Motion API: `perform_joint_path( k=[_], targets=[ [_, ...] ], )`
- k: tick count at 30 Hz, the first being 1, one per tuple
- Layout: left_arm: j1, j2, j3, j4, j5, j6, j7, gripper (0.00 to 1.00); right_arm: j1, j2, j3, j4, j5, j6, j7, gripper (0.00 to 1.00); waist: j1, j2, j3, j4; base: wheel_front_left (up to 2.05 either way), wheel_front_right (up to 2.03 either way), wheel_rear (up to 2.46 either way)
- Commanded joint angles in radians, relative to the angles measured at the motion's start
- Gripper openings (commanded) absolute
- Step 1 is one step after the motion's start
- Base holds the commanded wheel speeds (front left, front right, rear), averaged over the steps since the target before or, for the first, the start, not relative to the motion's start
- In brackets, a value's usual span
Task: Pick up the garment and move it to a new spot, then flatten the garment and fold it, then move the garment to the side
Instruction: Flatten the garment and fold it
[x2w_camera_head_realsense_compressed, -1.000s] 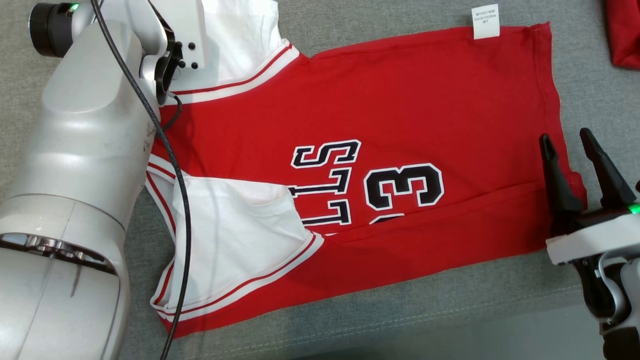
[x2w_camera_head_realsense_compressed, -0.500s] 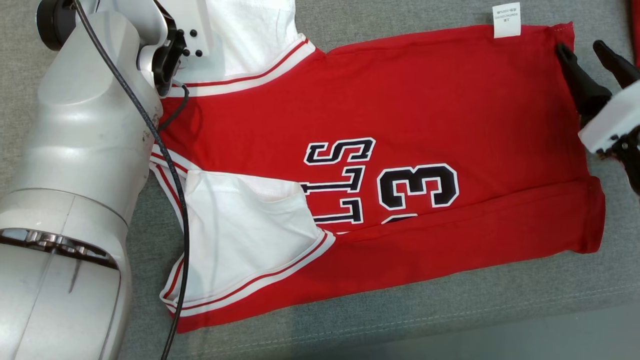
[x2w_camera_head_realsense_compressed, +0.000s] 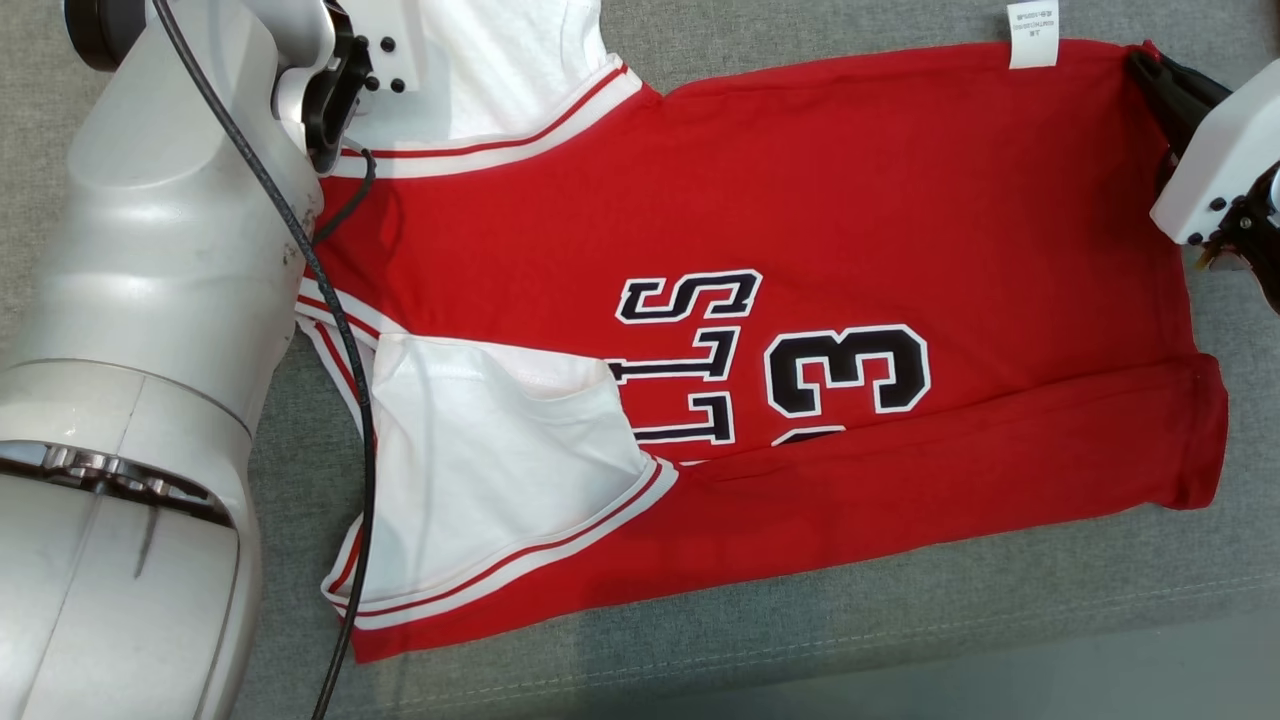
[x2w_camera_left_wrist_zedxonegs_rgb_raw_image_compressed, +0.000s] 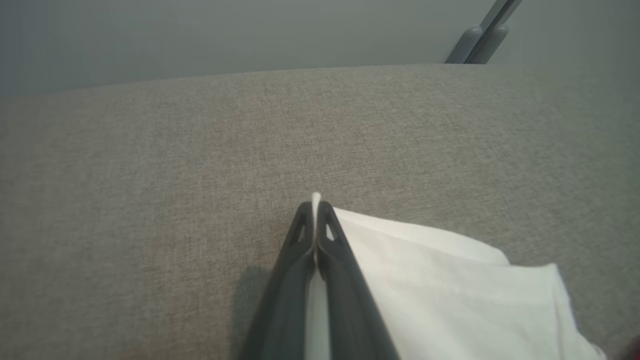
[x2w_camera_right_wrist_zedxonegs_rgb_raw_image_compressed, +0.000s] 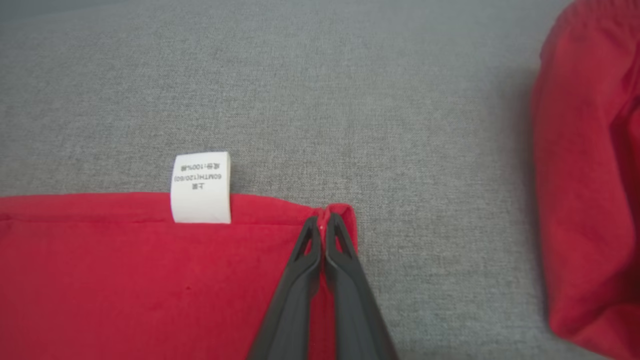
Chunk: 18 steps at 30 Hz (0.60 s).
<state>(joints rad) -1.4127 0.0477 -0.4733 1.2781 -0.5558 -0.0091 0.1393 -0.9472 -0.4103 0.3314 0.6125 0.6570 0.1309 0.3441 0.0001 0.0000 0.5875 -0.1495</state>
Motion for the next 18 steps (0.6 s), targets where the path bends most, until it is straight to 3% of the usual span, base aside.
perform_joint_path(
  k=[1,7,15,18],
  targets=[
    [-0.046,0.031,0.004,-0.017,-0.001,-0.004,-0.005,0.00,0.000,-0.009,-0.001,-0.016,-0.012,0.000,0.006,0.00,-0.0001,0.0000,0.001,0.000,0.00,0.00,0.00],
    [-0.056,0.038,-0.006,-0.025,0.002,-0.006,-0.052,0.00,-0.038,-0.004,-0.010,-0.019,-0.062,0.000,-0.063,0.00,-0.0001,0.0000,0.000,0.003,0.00,0.00,0.00],
    [-0.078,0.062,-0.008,-0.078,0.011,-0.020,-0.246,0.00,-0.101,0.004,-0.004,0.024,-0.077,0.000,-0.227,0.00,-0.0001,0.0000,-0.013,0.018,0.00,0.00,0.00],
    [-0.079,0.068,-0.013,-0.098,0.012,-0.052,-0.318,0.00,-0.140,-0.005,0.022,0.067,-0.065,0.000,-0.317,0.00,-0.0001,0.0000,-0.014,0.031,0.00,0.00,0.00]
  ],
)
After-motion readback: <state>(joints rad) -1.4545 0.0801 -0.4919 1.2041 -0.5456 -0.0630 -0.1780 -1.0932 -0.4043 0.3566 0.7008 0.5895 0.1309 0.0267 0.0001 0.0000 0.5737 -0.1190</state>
